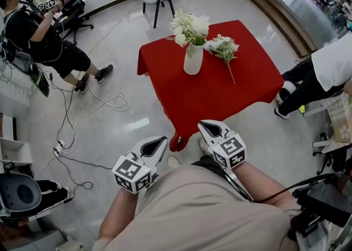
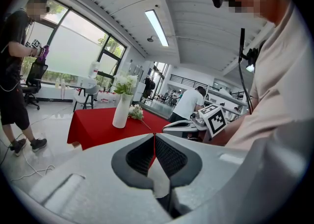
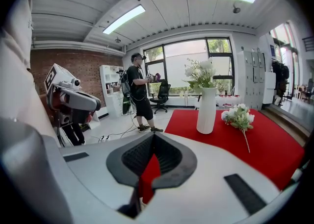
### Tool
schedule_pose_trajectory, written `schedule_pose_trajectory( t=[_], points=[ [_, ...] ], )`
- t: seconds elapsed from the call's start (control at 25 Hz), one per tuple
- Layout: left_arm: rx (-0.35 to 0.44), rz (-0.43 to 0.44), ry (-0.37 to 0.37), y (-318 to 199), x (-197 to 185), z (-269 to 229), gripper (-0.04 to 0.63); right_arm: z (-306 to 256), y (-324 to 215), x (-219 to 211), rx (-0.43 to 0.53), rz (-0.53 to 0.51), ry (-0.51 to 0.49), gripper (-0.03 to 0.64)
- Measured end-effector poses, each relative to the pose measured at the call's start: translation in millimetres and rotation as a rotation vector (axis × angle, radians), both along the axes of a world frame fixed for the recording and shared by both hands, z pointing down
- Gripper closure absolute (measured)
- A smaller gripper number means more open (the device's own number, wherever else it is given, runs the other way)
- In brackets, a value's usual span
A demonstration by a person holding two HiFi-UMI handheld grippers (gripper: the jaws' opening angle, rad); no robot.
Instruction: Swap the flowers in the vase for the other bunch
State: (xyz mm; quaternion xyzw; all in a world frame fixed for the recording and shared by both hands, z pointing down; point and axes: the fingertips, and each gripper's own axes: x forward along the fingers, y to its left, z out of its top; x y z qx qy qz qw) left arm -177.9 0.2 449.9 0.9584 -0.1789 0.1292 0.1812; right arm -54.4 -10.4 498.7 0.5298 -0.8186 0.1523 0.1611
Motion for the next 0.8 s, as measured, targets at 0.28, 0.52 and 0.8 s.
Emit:
schedule_pose_trajectory(
  t=[0.28,0.52,0.8],
  points=[
    [-0.002,-0.005,0.001,1.9,-2.7,-0.1,0.586,1.9,2.3,-5.1,-0.006,-0.011,0.003,0.604],
    [-0.003,0.001,0.000,5.7,-2.2,1.6,0.586,2.2,3.7,-7.1,0.000,-0.010,-0.001,0.604],
    [-0.005,0.007,0.001,5.6,1.1,-0.2,0.586,2.7,4.5,-5.0,-0.004,-0.012,0.002,0.604]
  ],
)
